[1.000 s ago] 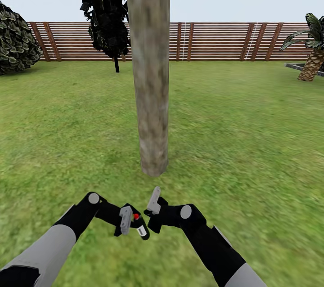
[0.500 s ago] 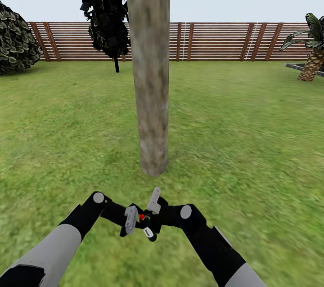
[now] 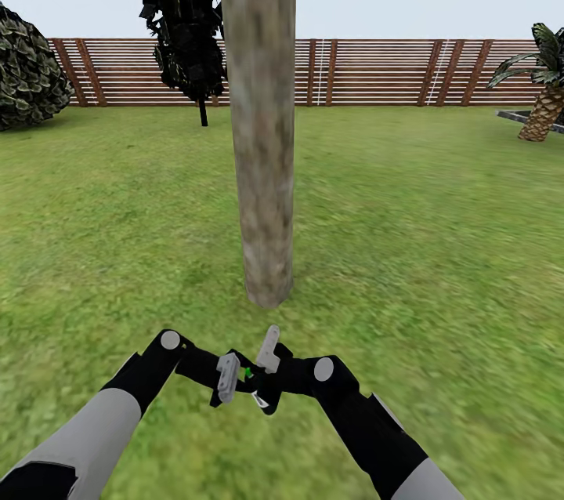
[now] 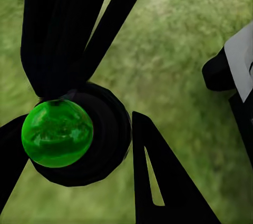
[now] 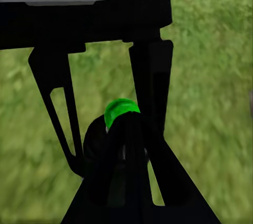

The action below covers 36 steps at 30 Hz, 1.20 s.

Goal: In the garden, pick up the pesticide atomizer on the floor and spray pesticide onto both trees until each tree trunk is fully covered.

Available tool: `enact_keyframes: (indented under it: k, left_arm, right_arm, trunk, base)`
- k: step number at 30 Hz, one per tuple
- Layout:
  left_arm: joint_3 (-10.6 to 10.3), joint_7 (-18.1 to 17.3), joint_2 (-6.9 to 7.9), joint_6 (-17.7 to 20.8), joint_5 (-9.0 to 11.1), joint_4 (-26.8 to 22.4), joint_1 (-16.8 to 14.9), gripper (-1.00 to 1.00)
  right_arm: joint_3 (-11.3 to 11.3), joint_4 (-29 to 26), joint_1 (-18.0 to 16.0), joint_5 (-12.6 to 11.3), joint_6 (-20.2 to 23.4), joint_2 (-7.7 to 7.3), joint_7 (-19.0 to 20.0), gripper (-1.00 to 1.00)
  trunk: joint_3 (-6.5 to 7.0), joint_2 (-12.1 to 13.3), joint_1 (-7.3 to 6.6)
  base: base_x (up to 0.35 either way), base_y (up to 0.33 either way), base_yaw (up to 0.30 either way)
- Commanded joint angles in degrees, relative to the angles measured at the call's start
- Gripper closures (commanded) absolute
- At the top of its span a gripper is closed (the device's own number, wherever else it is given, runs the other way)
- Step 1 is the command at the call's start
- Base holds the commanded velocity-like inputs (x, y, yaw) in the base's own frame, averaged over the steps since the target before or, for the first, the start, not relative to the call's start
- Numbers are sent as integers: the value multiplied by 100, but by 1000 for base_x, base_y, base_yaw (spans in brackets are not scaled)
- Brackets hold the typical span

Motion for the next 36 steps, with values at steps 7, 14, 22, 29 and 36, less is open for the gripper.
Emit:
enact_keyframes:
  k: [7,14,22,29,36]
  left_arm:
    - [-69,46,16,34,-207,60,-30,100]
    - [-28,129,225,653,-1738,66,-175,100]
    - [1272,2027,710,1502,-2122,44,-151,100]
    - [2872,3438,466,2224,-2112,295,-134,100]
    - [3066,4849,-85,3028,-2014,695,-134,100]
  right_arm:
    - [-1,-16,-3,31,29,1,27,100]
    - [-2,-18,-3,25,33,1,24,100]
    - [-815,-20,-1,-16,50,44,-170,100]
    - [-3196,-59,1,-837,50,330,-1614,-100]
    - [-3956,-111,15,-1391,39,333,-2188,-100]
  trunk:
    - [-5,-2,-1]
    - [-5,-2,-1]
    - [-5,-2,-1]
    - [-5,-2,-1]
    - [-5,-2,-1]
  base:
    - [0,0,0]
    - [0,0,0]
    - [0,0,0]
    - [0,0,0]
    - [0,0,0]
